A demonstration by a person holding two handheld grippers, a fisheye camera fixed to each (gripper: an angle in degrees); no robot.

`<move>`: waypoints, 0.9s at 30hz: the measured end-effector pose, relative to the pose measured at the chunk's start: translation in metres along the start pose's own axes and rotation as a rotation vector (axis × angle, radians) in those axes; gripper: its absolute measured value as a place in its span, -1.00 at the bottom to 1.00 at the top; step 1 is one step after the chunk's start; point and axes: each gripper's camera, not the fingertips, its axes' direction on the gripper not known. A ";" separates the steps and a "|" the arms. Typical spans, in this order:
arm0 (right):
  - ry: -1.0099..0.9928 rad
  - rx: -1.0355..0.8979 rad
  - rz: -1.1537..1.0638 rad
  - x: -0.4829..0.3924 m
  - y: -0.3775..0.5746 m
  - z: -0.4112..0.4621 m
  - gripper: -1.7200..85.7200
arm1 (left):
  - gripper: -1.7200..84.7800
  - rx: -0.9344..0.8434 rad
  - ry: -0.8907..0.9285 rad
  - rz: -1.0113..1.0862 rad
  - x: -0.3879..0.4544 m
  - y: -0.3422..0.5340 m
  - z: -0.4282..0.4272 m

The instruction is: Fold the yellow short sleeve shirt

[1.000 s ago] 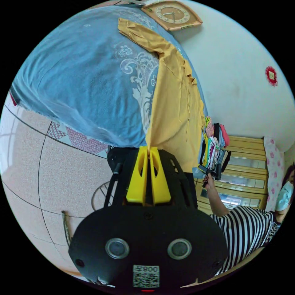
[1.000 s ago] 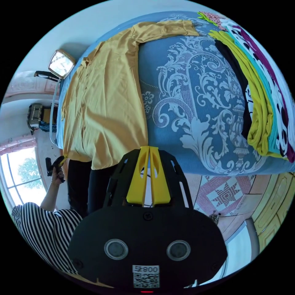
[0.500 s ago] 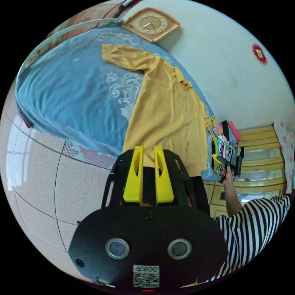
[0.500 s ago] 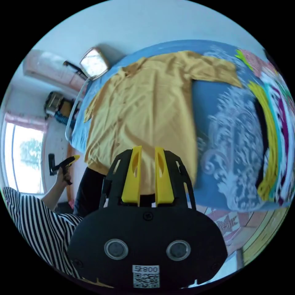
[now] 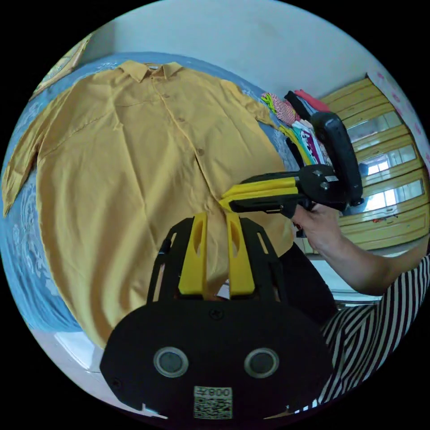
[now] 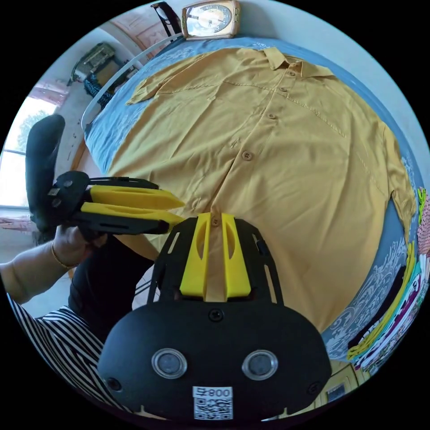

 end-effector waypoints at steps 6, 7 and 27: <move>-0.086 0.021 0.043 0.017 -0.004 0.004 -0.93 | -0.91 -0.069 -0.128 0.045 0.002 -0.013 0.028; -0.140 0.033 0.054 0.024 -0.004 0.003 -0.94 | -0.92 -0.070 -0.121 0.040 0.001 -0.014 0.028; -0.778 0.154 0.120 0.106 -0.021 -0.002 -0.96 | -0.86 0.044 0.397 -0.066 -0.068 -0.026 0.020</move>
